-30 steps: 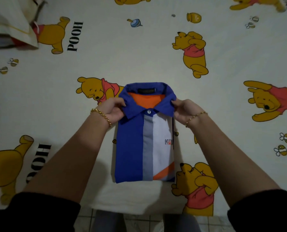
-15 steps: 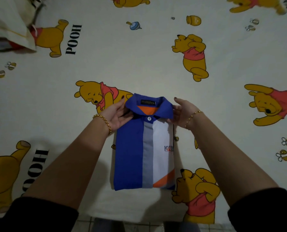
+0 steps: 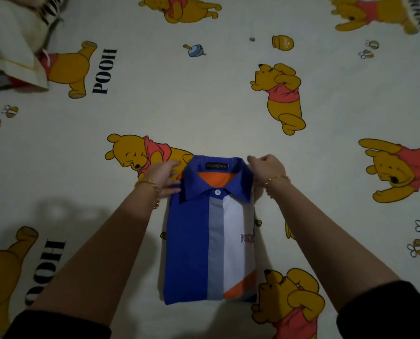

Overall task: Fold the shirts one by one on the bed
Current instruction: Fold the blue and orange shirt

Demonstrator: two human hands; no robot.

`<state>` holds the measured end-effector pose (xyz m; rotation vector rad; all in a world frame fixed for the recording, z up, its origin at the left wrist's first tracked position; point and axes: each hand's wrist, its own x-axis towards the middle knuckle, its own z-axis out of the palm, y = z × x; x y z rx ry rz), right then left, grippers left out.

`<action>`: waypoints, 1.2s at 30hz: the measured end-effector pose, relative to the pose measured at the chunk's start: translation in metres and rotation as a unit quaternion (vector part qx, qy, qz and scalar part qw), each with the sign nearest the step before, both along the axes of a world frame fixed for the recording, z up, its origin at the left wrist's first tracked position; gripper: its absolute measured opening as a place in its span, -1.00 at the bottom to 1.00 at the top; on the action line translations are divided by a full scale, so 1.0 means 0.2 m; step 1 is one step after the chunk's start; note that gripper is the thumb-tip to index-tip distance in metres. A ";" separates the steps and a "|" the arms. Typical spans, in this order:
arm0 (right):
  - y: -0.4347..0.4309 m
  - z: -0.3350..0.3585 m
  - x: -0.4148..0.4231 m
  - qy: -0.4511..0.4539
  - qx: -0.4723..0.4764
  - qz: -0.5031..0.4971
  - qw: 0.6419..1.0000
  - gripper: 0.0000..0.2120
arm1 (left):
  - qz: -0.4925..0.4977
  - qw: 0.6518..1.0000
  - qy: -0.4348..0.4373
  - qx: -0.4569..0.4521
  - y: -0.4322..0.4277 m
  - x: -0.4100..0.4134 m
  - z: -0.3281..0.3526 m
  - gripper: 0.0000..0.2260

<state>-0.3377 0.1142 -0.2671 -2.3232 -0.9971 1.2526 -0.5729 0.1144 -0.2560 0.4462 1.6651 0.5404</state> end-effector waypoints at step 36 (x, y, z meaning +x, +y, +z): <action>-0.60 -0.10 -0.11 -0.035 0.166 -0.077 0.982 -0.78 | -0.117 0.904 0.371 0.177 -0.47 0.06 -0.10 -0.74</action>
